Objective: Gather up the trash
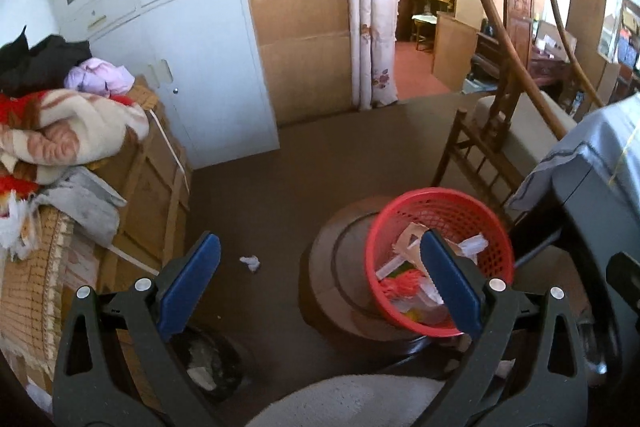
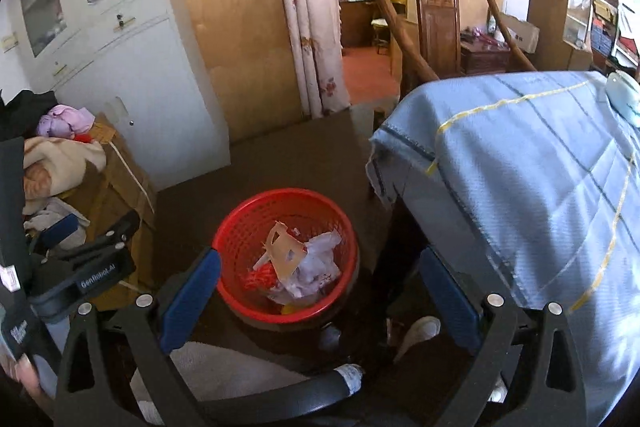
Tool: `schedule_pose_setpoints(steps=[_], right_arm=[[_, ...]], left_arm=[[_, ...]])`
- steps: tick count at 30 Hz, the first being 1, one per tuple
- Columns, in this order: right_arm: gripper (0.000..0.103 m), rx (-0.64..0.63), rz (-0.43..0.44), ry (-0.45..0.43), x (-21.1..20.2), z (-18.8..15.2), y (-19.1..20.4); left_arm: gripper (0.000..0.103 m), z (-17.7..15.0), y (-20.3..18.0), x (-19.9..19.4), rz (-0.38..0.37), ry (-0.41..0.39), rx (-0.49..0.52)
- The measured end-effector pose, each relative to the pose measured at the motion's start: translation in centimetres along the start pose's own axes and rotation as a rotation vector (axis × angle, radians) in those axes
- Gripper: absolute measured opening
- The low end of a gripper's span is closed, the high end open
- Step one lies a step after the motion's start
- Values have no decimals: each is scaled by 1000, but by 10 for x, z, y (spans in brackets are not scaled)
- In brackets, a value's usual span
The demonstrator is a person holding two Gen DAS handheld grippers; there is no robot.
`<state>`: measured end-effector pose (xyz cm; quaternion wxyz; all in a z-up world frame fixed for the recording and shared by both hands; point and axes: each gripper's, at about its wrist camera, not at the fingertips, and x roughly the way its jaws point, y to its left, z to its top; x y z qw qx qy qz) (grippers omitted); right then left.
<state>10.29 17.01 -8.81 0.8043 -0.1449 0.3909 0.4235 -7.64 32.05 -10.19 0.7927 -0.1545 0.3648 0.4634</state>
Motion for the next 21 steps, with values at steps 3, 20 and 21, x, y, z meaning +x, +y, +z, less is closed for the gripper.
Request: schedule_pose_setpoints(steps=[3, 20, 21], right_arm=[[98, -8, 0, 22, 10, -1, 2], [98, -63, 12, 53, 26, -20, 6], [98, -64, 8, 48, 25, -20, 6]], left_arm=[[96, -1, -3, 6, -11, 15, 14], [96, -5, -15, 9, -26, 42, 35], [96, -6, -17, 9, -21, 41, 43]])
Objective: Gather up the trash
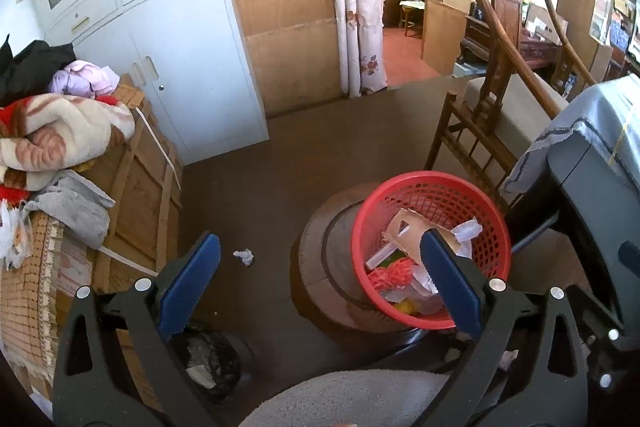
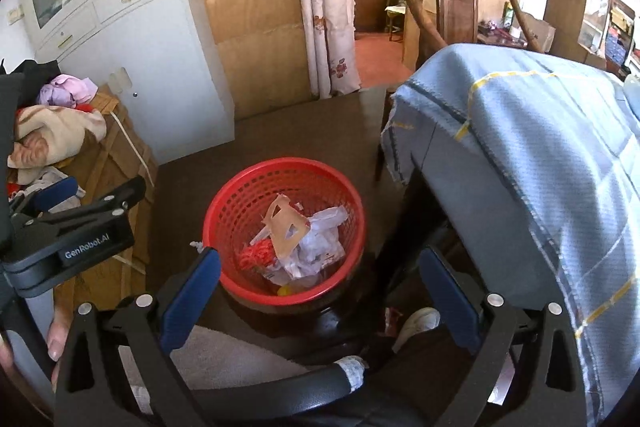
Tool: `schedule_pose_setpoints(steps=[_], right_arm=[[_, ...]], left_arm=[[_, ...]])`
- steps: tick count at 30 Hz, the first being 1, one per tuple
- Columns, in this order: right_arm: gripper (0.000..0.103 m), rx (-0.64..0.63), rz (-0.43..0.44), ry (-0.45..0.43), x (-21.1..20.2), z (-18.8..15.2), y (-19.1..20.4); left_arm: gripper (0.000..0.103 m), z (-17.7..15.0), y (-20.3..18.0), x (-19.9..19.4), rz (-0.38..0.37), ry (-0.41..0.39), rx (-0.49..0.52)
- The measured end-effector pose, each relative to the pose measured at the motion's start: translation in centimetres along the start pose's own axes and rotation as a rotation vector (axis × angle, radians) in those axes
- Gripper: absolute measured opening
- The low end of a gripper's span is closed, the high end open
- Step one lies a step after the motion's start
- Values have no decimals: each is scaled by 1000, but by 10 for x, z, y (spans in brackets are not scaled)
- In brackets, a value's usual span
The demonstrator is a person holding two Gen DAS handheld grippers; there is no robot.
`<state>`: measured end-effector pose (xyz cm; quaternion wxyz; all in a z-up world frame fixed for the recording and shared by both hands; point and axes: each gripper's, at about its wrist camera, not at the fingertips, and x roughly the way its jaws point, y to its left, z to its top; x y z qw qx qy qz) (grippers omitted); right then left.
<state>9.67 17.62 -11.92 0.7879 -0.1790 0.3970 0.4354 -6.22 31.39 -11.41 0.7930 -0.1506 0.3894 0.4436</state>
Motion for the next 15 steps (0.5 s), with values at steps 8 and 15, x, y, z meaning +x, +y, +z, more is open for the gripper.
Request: schedule_pose_setpoints(steps=[8, 15], right_arm=[[98, 8, -8, -20, -9, -6, -5], [98, 21, -13, -46, -19, -8, -10]], left_arm=[[96, -2, -8, -7, -2, -14, 21], [96, -2, -12, -14, -28, -27, 25]])
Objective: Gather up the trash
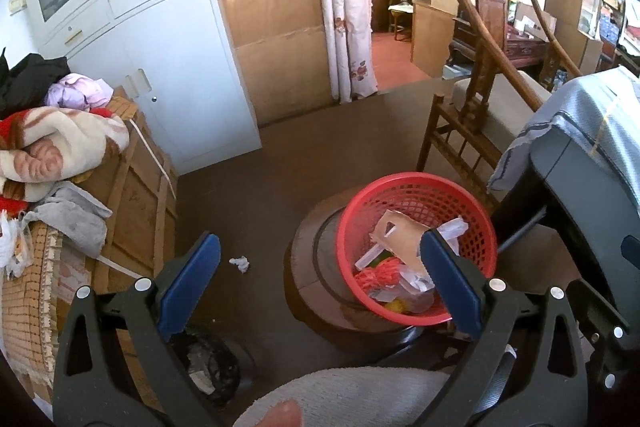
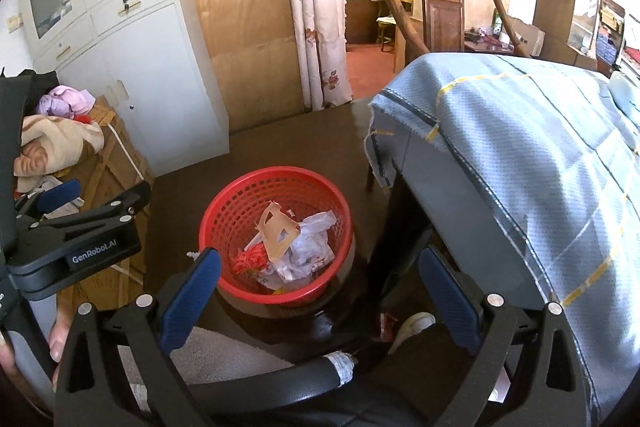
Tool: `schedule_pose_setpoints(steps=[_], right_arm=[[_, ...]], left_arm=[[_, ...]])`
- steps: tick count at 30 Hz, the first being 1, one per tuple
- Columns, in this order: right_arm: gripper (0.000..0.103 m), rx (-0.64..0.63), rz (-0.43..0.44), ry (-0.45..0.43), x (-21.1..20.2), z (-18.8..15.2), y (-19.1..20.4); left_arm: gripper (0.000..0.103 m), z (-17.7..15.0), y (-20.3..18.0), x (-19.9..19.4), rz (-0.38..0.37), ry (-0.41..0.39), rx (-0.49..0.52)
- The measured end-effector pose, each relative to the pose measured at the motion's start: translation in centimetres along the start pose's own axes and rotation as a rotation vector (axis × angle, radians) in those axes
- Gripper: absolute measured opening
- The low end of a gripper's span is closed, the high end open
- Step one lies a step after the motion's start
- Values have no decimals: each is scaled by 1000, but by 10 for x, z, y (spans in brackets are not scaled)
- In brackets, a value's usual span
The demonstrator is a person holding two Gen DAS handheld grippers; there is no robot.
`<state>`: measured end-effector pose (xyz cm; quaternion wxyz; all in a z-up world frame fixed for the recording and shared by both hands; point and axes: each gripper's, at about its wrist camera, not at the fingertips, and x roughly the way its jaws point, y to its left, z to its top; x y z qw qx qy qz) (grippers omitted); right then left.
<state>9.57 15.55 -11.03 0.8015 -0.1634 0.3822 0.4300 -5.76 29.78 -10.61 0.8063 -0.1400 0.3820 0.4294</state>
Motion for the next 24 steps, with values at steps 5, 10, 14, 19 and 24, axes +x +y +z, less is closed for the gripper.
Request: schedule_pose_setpoints(steps=[5, 10, 14, 19, 24], right_arm=[[98, -4, -7, -2, -2, -3, -1], [98, -1, -8, -5, -3, -4, -1], [98, 2, -7, -5, -4, -5, -2], [98, 1, -6, -3, -4, -5, -2], [98, 3, -6, -4, -4, -5, -2]], left_arm=[[96, 0, -4, -2, -13, -1, 11], [96, 0, -3, -2, -25, 5, 9], [96, 0, -4, -2, -32, 10, 7], [96, 0, -4, -1, -32, 12, 9], [96, -3, -4, -1, -1, -1, 15]])
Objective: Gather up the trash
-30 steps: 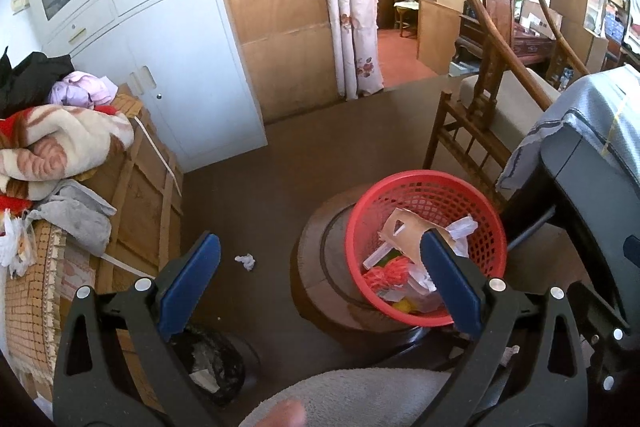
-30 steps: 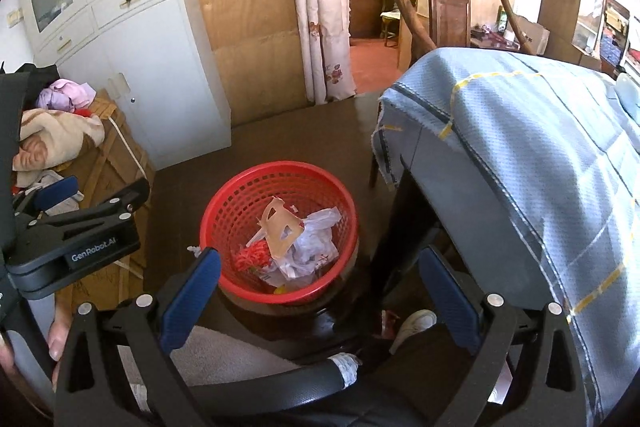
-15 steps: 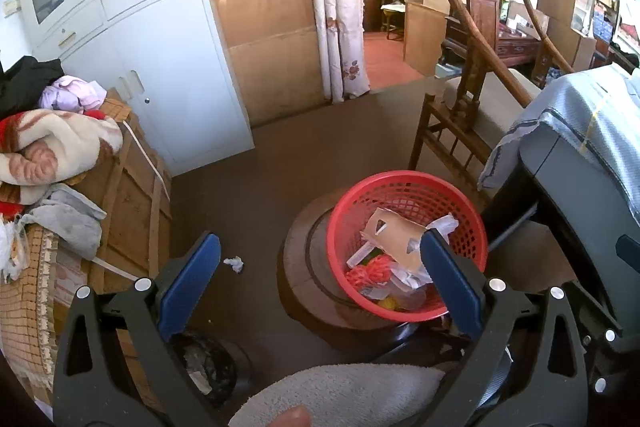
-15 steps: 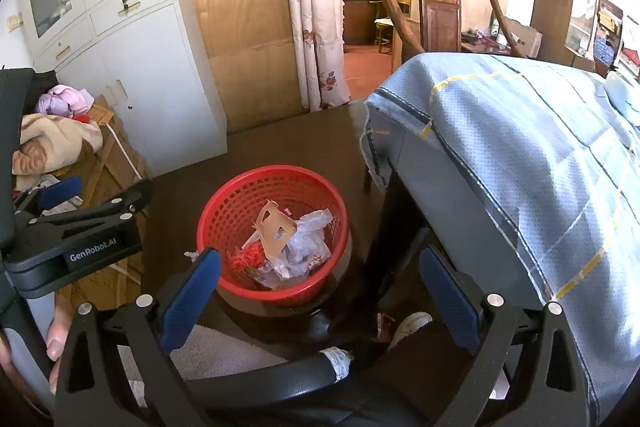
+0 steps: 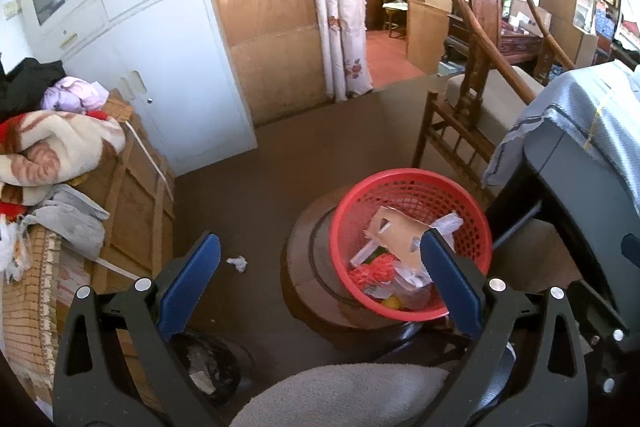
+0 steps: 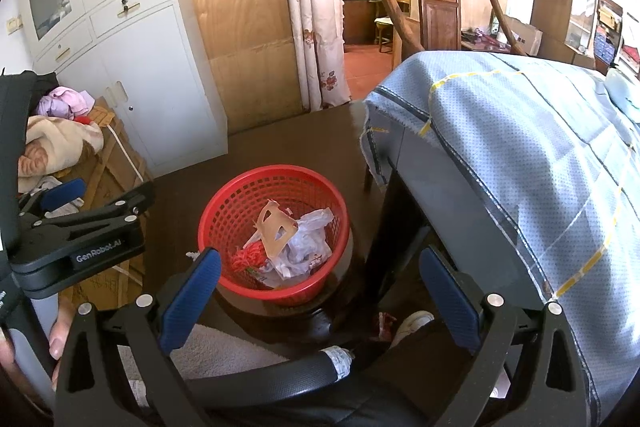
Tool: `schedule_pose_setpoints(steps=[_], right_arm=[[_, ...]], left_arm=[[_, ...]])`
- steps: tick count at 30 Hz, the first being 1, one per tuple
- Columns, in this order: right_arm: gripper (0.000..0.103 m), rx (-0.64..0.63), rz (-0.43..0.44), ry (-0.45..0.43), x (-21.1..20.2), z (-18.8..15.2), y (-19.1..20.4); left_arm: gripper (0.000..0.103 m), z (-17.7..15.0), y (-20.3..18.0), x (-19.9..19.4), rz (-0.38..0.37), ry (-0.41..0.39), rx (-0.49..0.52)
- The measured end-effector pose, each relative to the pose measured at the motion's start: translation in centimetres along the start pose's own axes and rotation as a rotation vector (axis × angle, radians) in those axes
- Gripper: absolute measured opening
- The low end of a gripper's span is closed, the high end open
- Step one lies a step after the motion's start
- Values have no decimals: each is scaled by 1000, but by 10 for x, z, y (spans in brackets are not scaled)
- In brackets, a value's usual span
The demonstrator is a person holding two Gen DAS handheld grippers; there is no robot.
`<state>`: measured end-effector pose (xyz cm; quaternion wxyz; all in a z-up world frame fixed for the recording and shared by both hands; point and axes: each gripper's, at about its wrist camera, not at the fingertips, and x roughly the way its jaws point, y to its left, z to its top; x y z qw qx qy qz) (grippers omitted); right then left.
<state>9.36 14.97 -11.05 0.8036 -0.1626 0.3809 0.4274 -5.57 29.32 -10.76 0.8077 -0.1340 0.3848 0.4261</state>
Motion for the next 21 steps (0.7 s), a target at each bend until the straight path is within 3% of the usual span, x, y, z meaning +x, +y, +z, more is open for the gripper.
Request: schedule_pose_setpoints(steps=[13, 21], right_arm=[[98, 1, 2, 2, 0, -1, 0], [98, 2, 4, 2, 0, -1, 0]], left_arm=[[96, -2, -1, 4, -26, 22, 2], [96, -2, -5, 5, -5, 21, 14]])
